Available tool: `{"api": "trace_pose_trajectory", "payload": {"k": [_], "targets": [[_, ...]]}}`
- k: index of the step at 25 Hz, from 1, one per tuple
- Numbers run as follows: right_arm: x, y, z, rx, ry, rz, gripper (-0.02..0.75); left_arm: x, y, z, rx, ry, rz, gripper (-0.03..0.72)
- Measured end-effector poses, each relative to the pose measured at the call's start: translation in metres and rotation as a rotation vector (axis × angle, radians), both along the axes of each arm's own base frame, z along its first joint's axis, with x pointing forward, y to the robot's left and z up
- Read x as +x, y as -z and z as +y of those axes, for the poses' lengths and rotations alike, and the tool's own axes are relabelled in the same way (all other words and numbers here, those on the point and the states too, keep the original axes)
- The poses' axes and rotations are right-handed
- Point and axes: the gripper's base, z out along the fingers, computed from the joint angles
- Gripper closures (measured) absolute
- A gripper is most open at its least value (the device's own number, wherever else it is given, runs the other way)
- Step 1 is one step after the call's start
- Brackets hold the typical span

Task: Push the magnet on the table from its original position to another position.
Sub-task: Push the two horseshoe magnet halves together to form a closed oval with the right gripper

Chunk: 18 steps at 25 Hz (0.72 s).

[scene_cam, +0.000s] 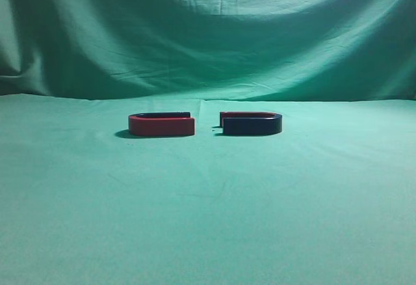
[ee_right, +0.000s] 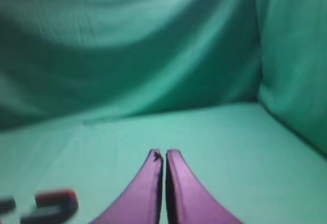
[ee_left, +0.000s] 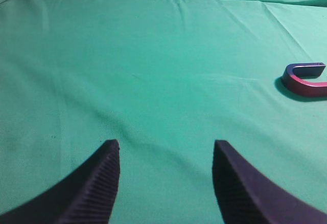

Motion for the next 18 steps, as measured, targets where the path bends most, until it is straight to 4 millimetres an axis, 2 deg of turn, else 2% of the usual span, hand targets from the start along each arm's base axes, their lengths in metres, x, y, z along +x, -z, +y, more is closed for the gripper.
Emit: {"api": "trace_pose_trajectory", "payload": {"k": [3, 6, 11, 18], "targets": [[-0.004, -0.022, 0.000, 0.038, -0.004, -0.244, 0.738, 0.000, 0.000, 0.000, 0.000, 0.000, 0.000, 0.316], [-0.005, -0.031, -0.001, 0.069, -0.004, -0.268, 0.738, 0.000, 0.000, 0.000, 0.000, 0.000, 0.000, 0.316], [-0.001, -0.060, 0.000, 0.065, -0.007, -0.059, 0.738, 0.000, 0.000, 0.000, 0.000, 0.000, 0.000, 0.316], [0.045, -0.082, 0.003, 0.038, -0.005, 0.500, 0.738, 0.000, 0.000, 0.000, 0.000, 0.000, 0.000, 0.316]]}}
